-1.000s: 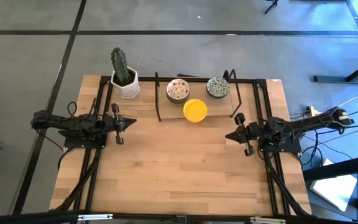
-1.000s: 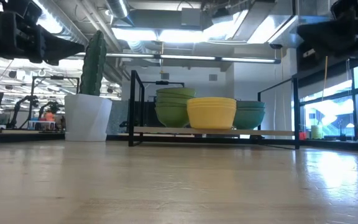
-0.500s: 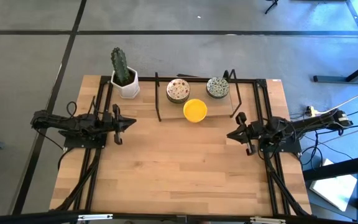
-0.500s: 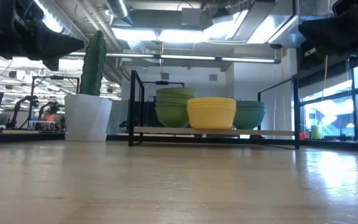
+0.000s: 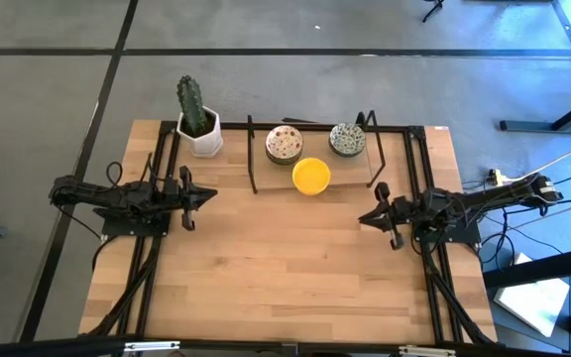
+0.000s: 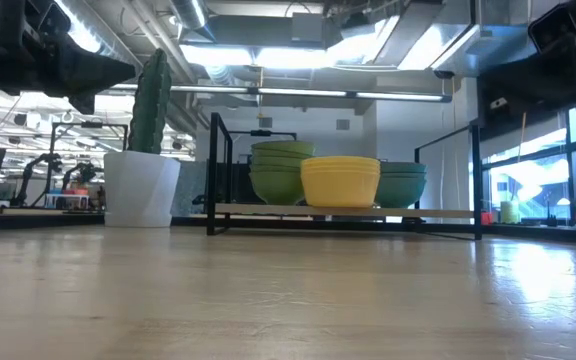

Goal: Pick & Place Mini bowls
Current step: Return to Home Position

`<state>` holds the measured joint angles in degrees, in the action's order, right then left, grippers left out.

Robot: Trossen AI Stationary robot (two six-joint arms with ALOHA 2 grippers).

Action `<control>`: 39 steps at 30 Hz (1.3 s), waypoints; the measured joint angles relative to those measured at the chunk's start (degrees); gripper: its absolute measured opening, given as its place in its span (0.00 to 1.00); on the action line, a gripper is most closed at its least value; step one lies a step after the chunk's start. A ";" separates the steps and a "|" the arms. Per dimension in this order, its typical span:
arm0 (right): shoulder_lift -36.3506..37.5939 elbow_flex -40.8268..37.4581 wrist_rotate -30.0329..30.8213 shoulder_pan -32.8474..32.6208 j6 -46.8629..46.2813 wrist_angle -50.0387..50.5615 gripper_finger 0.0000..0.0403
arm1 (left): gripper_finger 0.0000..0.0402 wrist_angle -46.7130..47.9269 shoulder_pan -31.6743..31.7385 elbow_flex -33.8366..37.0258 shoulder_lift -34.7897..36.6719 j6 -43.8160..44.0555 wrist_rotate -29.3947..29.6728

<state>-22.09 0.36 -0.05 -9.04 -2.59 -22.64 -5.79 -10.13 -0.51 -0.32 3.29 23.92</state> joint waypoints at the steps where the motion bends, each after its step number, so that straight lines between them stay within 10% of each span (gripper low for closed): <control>1: 0.00 0.00 0.00 0.00 0.02 0.63 0.09 | 0.01 0.01 0.00 0.00 0.00 0.00 0.00; 39: 0.00 0.00 0.00 0.00 0.02 8.45 0.09 | 0.01 0.01 -0.02 0.00 -0.04 0.02 0.02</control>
<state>-22.09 0.36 -0.05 -9.04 -2.57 -14.19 -5.78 -10.15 -0.51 -0.35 3.30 23.94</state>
